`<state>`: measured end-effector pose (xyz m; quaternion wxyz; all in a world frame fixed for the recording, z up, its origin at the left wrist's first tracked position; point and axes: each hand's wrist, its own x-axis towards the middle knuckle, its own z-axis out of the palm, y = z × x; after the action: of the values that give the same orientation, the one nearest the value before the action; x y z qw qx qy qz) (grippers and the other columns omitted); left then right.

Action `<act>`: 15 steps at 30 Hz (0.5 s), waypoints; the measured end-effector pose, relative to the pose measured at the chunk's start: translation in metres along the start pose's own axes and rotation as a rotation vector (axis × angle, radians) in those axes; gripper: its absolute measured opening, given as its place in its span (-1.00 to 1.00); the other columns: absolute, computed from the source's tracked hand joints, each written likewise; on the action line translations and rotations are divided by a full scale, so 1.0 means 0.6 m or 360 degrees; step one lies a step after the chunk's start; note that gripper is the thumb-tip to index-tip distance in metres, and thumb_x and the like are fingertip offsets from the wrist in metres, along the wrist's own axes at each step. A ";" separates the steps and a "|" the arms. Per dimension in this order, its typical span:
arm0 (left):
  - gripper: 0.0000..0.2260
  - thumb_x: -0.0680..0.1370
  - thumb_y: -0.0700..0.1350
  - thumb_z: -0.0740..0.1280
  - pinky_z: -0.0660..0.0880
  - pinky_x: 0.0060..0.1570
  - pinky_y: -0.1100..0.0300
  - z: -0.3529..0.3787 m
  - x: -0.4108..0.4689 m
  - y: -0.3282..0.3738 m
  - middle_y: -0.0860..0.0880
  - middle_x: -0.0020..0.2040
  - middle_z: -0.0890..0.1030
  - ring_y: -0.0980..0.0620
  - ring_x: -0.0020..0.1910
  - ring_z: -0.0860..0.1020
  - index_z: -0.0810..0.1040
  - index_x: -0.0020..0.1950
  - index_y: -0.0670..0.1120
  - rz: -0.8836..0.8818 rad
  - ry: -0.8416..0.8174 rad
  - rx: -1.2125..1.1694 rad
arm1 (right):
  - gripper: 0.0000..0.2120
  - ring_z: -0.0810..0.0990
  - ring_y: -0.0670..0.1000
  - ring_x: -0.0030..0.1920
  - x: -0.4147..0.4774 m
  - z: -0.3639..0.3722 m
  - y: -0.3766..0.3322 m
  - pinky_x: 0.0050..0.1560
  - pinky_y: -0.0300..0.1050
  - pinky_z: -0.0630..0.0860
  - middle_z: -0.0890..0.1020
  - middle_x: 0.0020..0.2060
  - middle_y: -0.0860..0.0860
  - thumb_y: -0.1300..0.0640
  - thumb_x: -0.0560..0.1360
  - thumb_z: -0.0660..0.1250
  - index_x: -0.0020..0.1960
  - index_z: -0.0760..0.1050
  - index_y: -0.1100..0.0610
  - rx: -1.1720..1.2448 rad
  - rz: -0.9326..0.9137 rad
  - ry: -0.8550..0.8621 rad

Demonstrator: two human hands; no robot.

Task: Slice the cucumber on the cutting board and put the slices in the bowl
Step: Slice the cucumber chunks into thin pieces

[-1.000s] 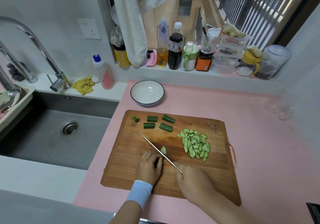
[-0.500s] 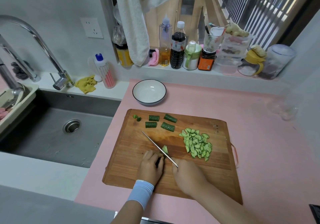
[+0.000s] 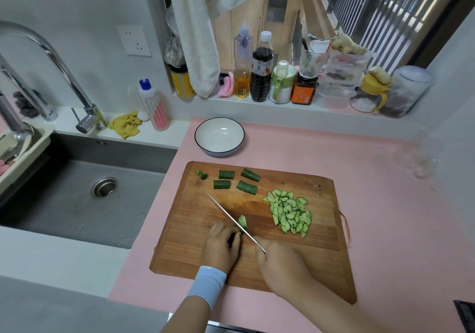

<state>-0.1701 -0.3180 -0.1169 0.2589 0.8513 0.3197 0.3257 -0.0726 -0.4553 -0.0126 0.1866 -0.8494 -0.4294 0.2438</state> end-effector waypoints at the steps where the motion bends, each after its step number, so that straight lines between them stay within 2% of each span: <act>1: -0.94 0.45 -0.20 0.41 0.41 -0.08 0.33 -0.001 0.000 0.001 0.00 -0.24 0.53 0.08 -0.20 0.44 0.59 -0.23 -0.12 0.0009 0.0006 -0.0007 | -0.79 0.57 0.07 -0.21 -0.004 0.000 0.003 -0.22 -0.07 0.44 0.60 -0.26 -0.03 -0.03 0.63 0.09 0.13 0.48 -0.12 0.0007 0.0002 -0.0001; 3: -0.87 0.47 -0.12 0.32 0.41 -0.09 0.34 -0.002 0.001 0.001 0.02 -0.25 0.53 0.08 -0.21 0.45 0.60 -0.23 -0.12 0.0010 0.0023 -0.0005 | -0.80 0.52 0.03 -0.24 -0.011 -0.001 0.008 -0.23 -0.10 0.38 0.52 -0.31 -0.09 -0.02 0.65 0.09 0.07 0.49 -0.09 0.0007 0.0020 -0.0015; 6: -0.84 0.47 -0.09 0.30 0.39 -0.08 0.37 -0.003 0.002 0.003 0.02 -0.26 0.53 0.10 -0.21 0.44 0.60 -0.24 -0.12 0.0008 0.0029 -0.0007 | -0.81 0.51 0.03 -0.23 -0.013 -0.002 0.012 -0.22 -0.11 0.36 0.50 -0.31 -0.11 -0.01 0.64 0.09 0.00 0.47 -0.08 0.0004 0.0034 -0.0024; 13: -0.85 0.48 -0.09 0.31 0.43 -0.07 0.31 0.000 0.000 -0.003 0.03 -0.24 0.55 0.07 -0.20 0.48 0.61 -0.22 -0.11 -0.0006 0.0018 -0.0016 | -0.79 0.48 0.00 -0.29 0.000 -0.007 -0.001 -0.26 -0.15 0.34 0.58 -0.29 -0.06 0.01 0.64 0.10 0.03 0.52 -0.08 0.0038 0.0072 -0.0083; 15: -0.85 0.49 -0.09 0.30 0.44 -0.05 0.29 0.002 -0.002 -0.007 0.02 -0.22 0.56 0.06 -0.19 0.49 0.61 -0.21 -0.11 -0.0006 0.0013 -0.0013 | -0.79 0.54 0.05 -0.23 0.012 -0.006 -0.008 -0.25 -0.14 0.33 0.62 -0.26 -0.03 0.02 0.64 0.12 -0.07 0.50 -0.04 0.0019 0.0099 -0.0115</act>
<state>-0.1717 -0.3164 -0.1206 0.2618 0.8483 0.3209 0.3300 -0.0698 -0.4474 -0.0090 0.1684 -0.8518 -0.4077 0.2825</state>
